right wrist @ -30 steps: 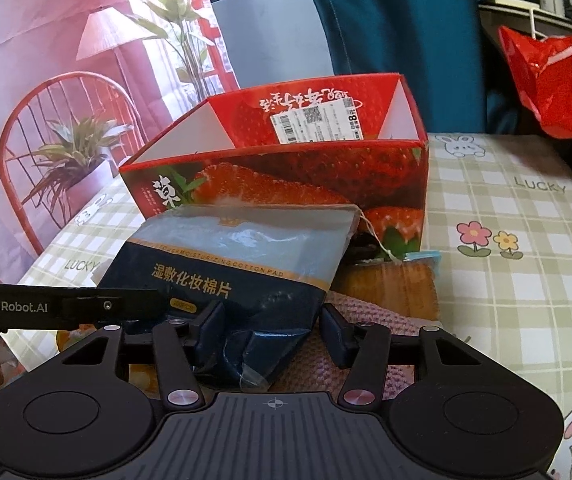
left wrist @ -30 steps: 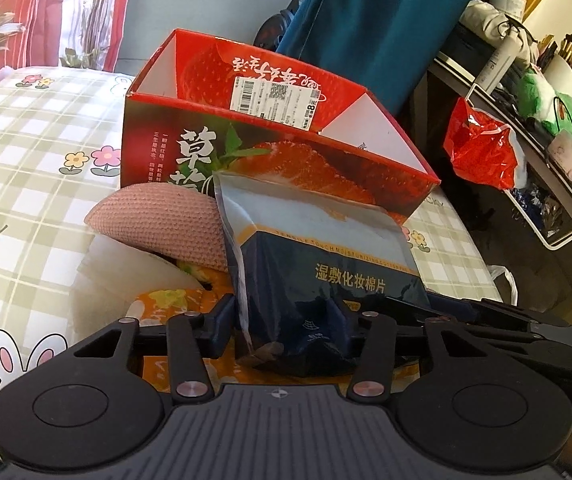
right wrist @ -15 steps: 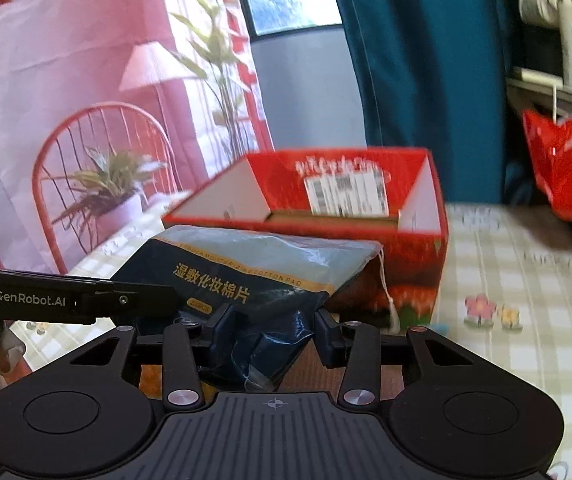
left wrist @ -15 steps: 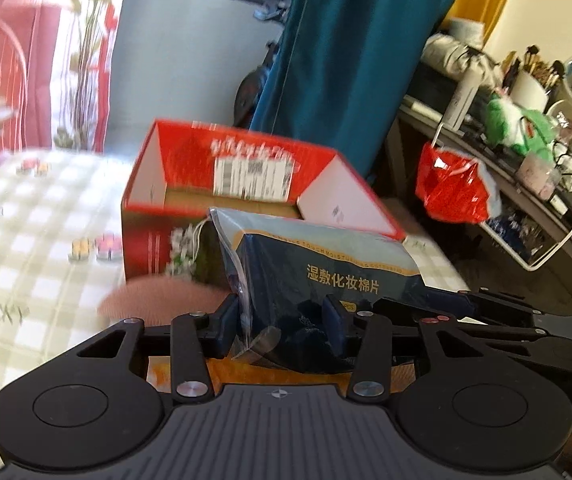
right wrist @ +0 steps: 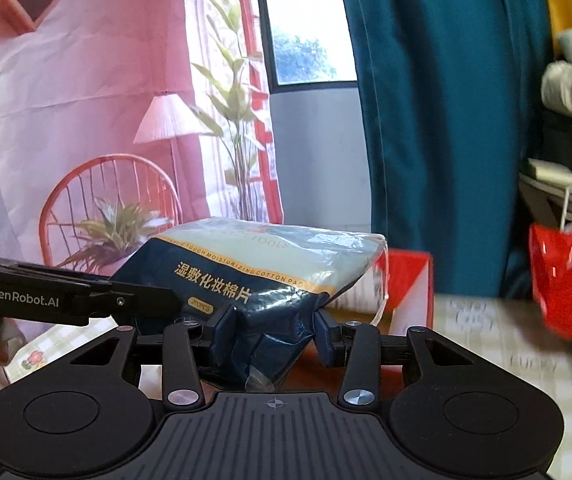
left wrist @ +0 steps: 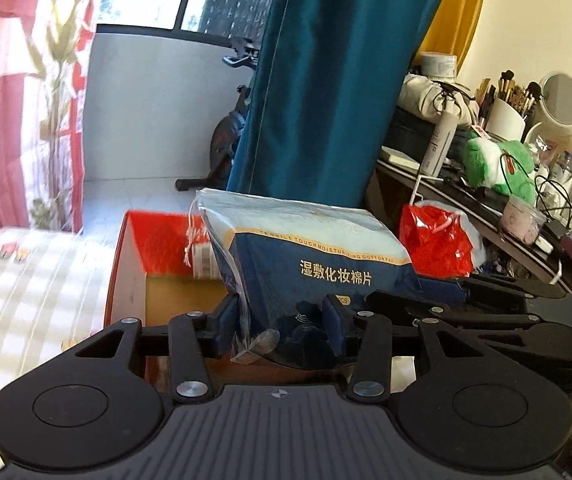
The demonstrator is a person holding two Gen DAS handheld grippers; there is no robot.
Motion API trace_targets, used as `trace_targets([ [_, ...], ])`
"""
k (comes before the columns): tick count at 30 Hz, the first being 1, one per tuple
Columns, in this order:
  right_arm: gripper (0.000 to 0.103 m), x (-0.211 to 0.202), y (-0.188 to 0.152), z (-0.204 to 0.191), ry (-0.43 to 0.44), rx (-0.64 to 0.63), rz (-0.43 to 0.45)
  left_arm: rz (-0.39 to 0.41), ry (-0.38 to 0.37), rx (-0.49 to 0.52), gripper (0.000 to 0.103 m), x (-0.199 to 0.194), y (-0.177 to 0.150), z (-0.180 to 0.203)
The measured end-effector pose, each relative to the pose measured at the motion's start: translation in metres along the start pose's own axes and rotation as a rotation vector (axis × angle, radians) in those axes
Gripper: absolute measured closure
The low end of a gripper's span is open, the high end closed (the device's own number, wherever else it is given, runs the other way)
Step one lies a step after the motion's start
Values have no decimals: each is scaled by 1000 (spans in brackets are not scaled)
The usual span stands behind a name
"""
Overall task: Organize soft objects
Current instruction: 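Lift the blue bag into the red box and open both tools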
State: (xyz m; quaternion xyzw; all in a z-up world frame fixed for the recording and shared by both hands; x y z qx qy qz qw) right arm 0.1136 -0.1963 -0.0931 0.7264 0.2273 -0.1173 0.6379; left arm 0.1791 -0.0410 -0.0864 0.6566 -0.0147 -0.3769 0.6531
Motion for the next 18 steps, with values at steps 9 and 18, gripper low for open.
trace_targets([
  [9, 63, 65, 35, 36, -20, -5, -30, -90, -25, -63, 54, 75, 27, -24],
  [18, 63, 133, 24, 62, -43, 46, -152, -215, 0, -65, 51, 129, 15, -39],
])
Point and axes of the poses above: each gripper's, at about its wrist camera, not at the fingertips, and x roughly the way its jaws point, z to its right, y to its top, the point moved 2 cm from there along x, roughly the way its jaws point, and after that the axes turned 5 degrees about x, right-handed, at the moved point
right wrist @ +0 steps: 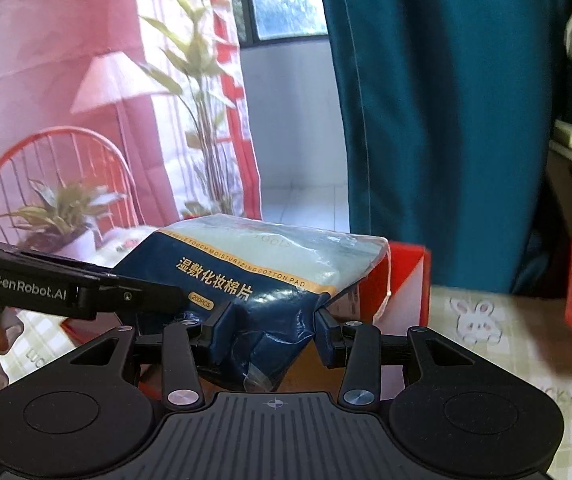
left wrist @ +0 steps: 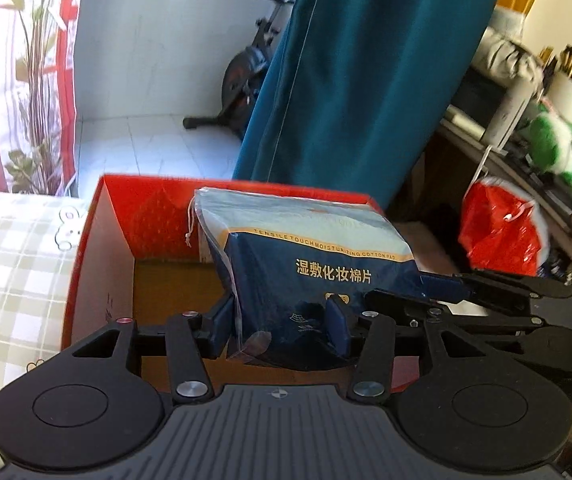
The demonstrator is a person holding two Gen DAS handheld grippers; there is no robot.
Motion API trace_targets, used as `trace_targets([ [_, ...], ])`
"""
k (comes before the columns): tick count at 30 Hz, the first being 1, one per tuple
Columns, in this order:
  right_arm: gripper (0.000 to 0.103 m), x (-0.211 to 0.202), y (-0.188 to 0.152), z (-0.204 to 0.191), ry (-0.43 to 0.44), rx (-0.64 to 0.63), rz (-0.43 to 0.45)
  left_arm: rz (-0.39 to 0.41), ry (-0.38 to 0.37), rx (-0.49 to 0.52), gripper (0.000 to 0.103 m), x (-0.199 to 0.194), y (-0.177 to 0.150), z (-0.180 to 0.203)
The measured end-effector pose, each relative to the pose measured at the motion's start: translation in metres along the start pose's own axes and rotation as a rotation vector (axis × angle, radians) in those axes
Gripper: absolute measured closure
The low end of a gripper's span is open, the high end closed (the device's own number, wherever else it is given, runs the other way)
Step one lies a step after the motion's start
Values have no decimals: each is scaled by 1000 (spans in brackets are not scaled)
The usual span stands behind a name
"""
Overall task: Organize soft objects
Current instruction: 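Lift the blue bag into the red box and open both tools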
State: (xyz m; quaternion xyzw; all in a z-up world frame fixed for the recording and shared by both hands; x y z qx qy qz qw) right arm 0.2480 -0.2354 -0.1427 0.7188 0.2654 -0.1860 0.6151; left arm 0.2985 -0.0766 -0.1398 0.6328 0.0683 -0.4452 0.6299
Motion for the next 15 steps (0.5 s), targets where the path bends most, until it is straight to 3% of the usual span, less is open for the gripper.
trace_targets([
  [10, 61, 33, -17, 12, -18, 45, -112, -81, -5, -12, 50, 24, -11, -12],
  [15, 50, 31, -21, 13, -58, 25, -119, -79, 17, 4, 45, 16, -14, -10],
])
Point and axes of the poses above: each gripper's, at about its wrist camera, not at the fingertips, and x roughly the way its jaws point, z to its right, y to its top, the point moved 2 cm from there along x, roughly the way its jaws point, and after that the axes turned 5 degrees about x, right-handed, at the moved point
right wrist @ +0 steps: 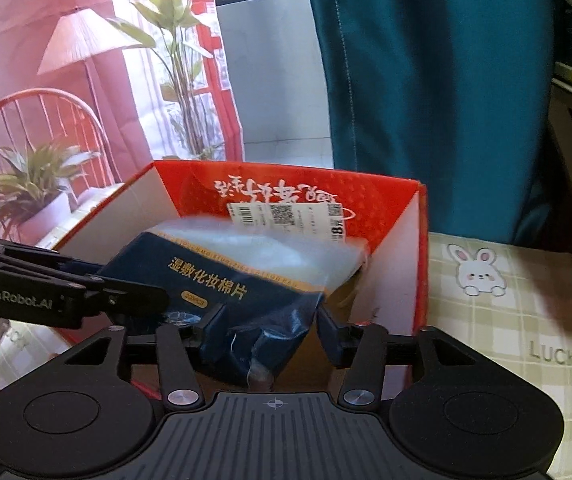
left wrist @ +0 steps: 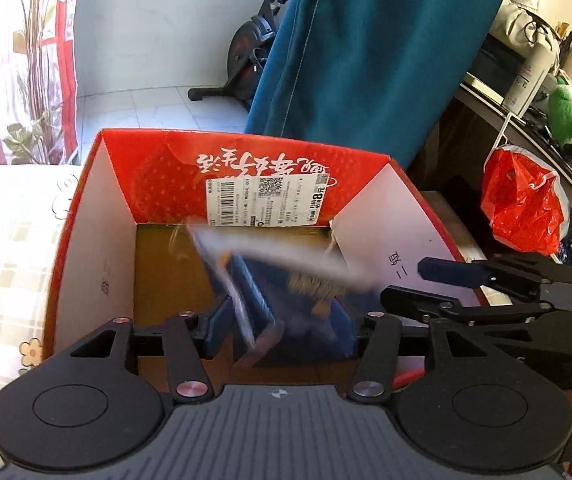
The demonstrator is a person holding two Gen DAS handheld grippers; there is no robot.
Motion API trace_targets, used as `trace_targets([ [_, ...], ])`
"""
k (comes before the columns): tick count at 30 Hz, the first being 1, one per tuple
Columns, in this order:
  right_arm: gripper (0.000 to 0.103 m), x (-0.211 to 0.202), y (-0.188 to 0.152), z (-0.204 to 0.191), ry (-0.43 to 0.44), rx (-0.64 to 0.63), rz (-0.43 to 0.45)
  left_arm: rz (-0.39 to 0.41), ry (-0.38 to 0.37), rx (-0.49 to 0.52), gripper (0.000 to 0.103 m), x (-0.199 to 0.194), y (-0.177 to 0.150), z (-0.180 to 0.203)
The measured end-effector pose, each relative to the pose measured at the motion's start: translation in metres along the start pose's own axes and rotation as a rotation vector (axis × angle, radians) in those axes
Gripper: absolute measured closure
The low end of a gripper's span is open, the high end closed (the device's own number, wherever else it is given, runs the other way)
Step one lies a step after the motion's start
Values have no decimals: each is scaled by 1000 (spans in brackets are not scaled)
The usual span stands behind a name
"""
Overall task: Organize soft objects
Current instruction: 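Lift the blue bag into the red box and open both tools, then close the left tool on the pink knitted towel while the right tool reaches it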
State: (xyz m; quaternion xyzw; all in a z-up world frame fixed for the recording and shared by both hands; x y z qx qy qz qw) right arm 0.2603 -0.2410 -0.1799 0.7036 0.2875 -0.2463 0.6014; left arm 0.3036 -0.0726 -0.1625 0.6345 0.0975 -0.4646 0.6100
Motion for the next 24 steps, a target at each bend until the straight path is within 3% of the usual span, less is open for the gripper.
trace_targets([
  [9, 50, -35, -7, -10, -1, 0, 62, 60, 16, 33, 45, -42, -8, 8],
  [16, 50, -80, -26, -26, 31, 2, 133, 81, 23, 74, 44, -81, -34, 14],
  [24, 50, -108, -68, -38, 52, -11, 105, 54, 41, 47, 43, -96, -74, 2],
])
Point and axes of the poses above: each gripper's, at about its wrist camera, not at the fingertips, and x roughly the way its jaws point, z to its right, y to its top, the point moved 2 cm from there along x, roughly the way its jaws point, and after that the axes turned 5 degrees about x, right-handed, at the moved point
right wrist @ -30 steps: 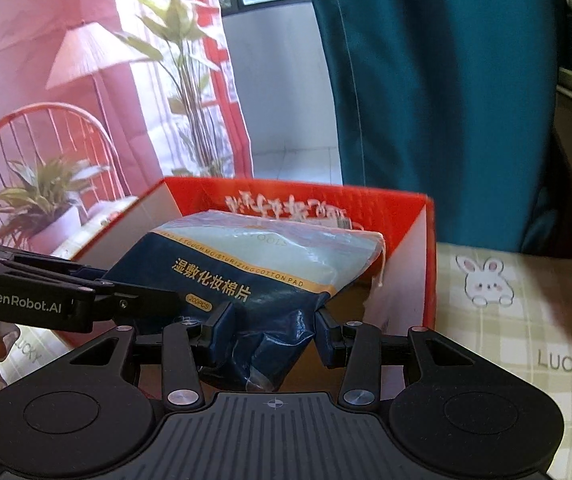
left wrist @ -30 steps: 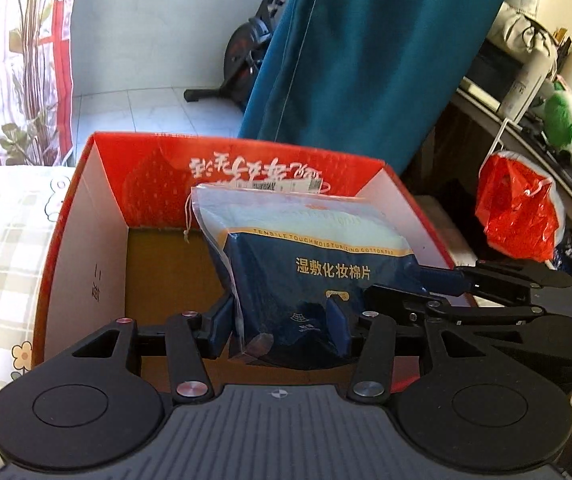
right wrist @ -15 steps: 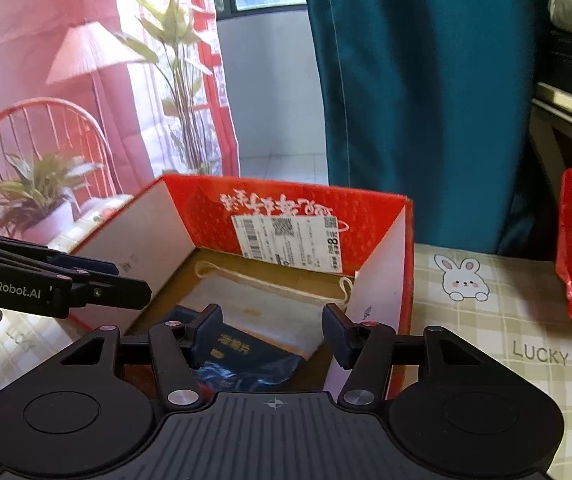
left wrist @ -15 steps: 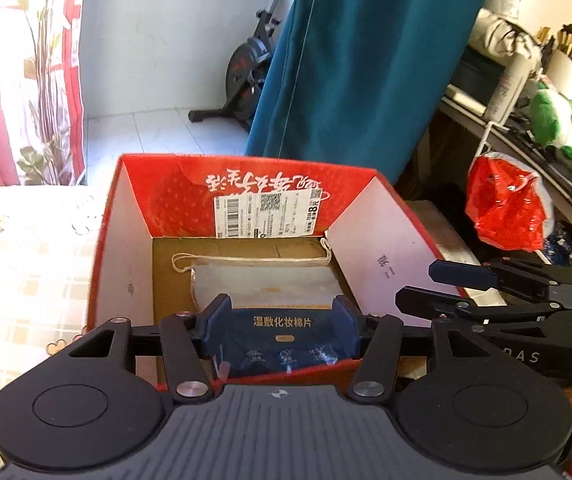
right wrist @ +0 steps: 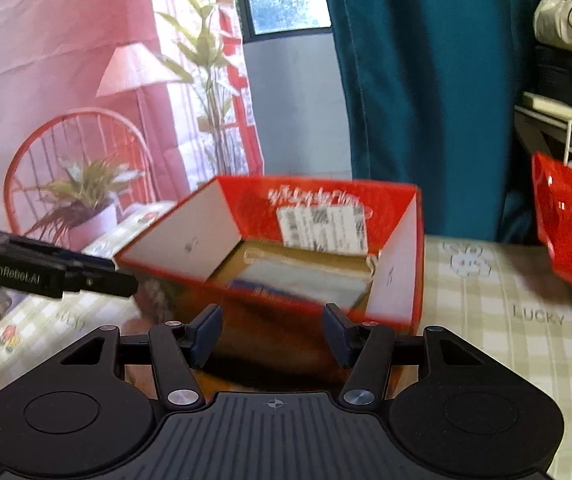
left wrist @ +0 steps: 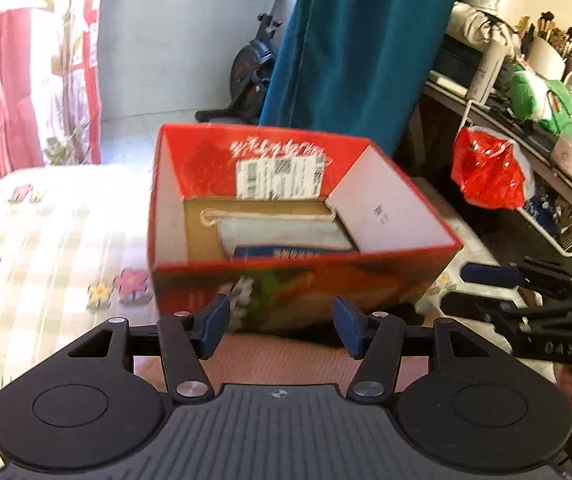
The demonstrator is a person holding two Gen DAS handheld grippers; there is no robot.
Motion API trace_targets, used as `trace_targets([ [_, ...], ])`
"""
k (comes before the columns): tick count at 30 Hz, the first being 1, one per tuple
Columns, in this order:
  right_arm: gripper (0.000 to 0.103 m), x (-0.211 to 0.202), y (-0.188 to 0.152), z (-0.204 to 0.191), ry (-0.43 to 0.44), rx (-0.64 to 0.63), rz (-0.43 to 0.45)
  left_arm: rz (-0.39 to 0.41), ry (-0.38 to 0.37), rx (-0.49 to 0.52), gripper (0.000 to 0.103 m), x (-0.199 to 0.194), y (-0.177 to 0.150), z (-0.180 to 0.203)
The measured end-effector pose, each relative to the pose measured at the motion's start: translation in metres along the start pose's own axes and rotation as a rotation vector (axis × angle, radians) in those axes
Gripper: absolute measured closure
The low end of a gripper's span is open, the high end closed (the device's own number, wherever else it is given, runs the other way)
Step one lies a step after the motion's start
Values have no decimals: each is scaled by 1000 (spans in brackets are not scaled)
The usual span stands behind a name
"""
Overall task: Organize soft objects
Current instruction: 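Close the left tool on the pink knitted towel while the right tool reaches it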
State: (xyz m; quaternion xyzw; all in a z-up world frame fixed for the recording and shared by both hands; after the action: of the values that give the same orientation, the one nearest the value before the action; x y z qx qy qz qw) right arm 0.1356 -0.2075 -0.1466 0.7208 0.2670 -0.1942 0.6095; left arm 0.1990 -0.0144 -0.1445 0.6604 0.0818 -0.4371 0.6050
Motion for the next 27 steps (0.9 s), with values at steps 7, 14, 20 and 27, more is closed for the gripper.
trace_targets([
  [7, 50, -5, -44, -10, 5, -7, -97, -36, 6, -35, 43, 2, -26, -8],
  [14, 50, -4, -70, -16, 14, -6, -161, -60, 12, -64, 43, 4, -45, -14],
  [20, 48, 2, -77, -22, 8, -41, -191, -70, 20, -73, 43, 6, -52, -17],
  [27, 64, 6, -78, -10, -1, -24, -197, -79, 35, -90, 42, 13, -56, -25],
])
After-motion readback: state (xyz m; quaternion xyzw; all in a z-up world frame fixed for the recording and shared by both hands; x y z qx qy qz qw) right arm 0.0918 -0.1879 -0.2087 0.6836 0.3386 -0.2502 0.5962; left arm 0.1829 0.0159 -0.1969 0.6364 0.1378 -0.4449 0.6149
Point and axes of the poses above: each gripper's, at about its wrist camera, not at the fingertips, and x roughly the way its jaws point, z to its right, y to its top, the point moved 2 cm from there along x, roughly the way its jaws point, and after that the axes turned 5 degrees about x, right-handed, at the moved point
